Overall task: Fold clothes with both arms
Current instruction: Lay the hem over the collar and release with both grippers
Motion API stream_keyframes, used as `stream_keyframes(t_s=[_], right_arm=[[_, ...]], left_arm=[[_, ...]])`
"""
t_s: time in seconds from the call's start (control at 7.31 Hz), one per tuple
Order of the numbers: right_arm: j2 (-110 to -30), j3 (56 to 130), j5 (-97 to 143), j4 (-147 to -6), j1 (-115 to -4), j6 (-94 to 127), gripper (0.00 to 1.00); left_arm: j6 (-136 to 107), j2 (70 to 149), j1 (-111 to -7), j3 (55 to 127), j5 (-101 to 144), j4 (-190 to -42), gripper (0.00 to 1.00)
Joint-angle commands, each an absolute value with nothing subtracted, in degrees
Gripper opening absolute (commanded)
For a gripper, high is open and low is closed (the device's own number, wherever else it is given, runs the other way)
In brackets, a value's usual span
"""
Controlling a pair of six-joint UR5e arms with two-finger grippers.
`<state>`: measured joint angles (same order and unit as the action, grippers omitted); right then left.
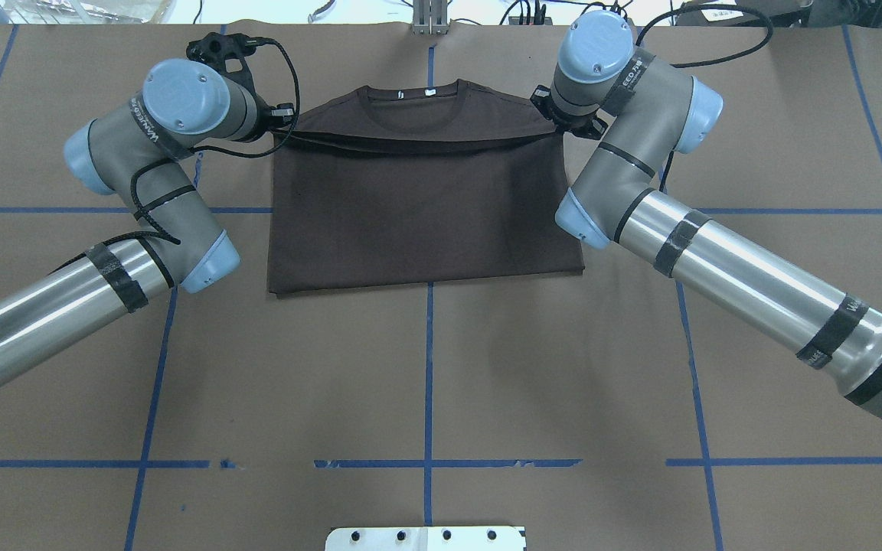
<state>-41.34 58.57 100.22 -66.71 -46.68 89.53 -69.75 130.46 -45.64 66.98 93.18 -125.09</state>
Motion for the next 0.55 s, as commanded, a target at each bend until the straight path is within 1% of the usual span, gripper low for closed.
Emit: stream_keyframes(t_s=[0.0,0.27,0.41], right_arm=[[-42.9,63.1,100.5,-66.7,-46.7,90.4,0.7],[-57.5,81.8,100.8,-67.1,-42.0,95.2,0.75],[-62.4,87.9,100.7,-67.1,-38.8,100.0,0.76]], left_arm=[[-70.0,129.9,-45.9,66.8,93.3,-128.6,0.52],[-70.3,129.7,-46.0,67.1,93.5,-130.8,0.54],[-70.1,129.2,-46.0,67.2,93.6,-131.0,0.54]])
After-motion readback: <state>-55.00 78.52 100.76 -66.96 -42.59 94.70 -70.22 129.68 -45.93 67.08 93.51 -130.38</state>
